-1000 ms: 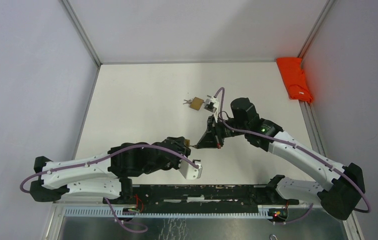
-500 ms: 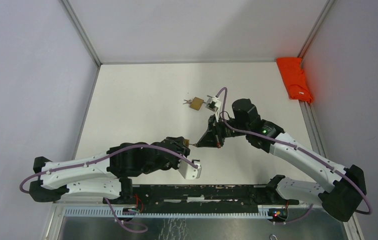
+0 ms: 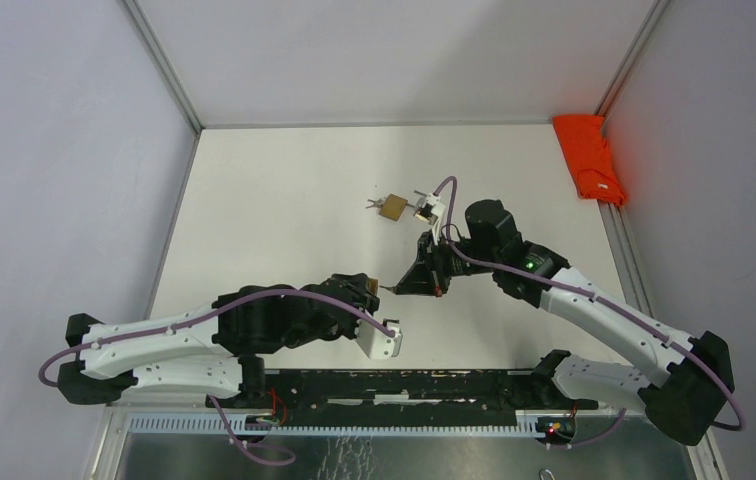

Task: Unlock with the key

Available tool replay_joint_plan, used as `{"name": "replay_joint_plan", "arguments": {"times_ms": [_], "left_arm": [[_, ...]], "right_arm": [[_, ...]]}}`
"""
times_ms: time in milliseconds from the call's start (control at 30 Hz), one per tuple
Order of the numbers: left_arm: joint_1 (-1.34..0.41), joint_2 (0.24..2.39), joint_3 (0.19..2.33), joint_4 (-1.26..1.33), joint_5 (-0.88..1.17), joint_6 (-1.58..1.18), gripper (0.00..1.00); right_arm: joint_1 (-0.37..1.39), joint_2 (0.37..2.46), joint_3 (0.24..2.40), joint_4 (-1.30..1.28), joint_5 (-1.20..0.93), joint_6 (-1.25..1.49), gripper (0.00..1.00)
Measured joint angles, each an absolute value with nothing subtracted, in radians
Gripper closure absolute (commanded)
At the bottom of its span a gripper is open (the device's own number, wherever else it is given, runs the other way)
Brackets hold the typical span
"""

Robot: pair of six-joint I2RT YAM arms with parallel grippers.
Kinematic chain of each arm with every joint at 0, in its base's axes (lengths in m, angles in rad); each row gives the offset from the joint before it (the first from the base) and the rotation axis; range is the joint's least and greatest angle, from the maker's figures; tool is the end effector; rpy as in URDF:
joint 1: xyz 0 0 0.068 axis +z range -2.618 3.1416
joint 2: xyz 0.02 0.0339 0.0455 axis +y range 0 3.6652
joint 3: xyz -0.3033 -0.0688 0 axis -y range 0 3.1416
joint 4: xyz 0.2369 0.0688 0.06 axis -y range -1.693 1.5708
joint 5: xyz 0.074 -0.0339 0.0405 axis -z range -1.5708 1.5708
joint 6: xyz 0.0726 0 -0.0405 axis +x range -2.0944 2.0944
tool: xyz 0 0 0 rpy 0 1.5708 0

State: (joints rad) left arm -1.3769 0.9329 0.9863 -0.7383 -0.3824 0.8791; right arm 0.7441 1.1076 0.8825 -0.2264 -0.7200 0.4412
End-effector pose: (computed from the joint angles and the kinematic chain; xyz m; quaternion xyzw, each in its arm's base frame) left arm 0.0617 -0.1736 0.3403 0.7666 0.4537 0.0627 0.4501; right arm 0.1475 0.2008 0.3343 -0.3045 0.7558 0.5251 0.2454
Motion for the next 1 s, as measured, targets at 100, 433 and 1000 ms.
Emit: {"name": "replay_joint_plan", "arguments": {"times_ms": [100, 433, 1000], "left_arm": [[-1.377, 0.933, 0.986, -0.738, -0.382, 0.879, 0.98], [-1.377, 0.933, 0.986, -0.738, -0.382, 0.879, 0.98], [-1.377, 0.935, 0.995, -0.731, -0.384, 0.879, 0.98]], "right_arm": [[0.744, 1.106, 0.88, -0.223, -0.72, 0.449, 1.0], [0.749, 1.047, 0.875, -0.216, -0.705, 0.471, 1.0], [0.782, 1.065, 0.852, -0.17, -0.713, 0.5, 1.0]]}}
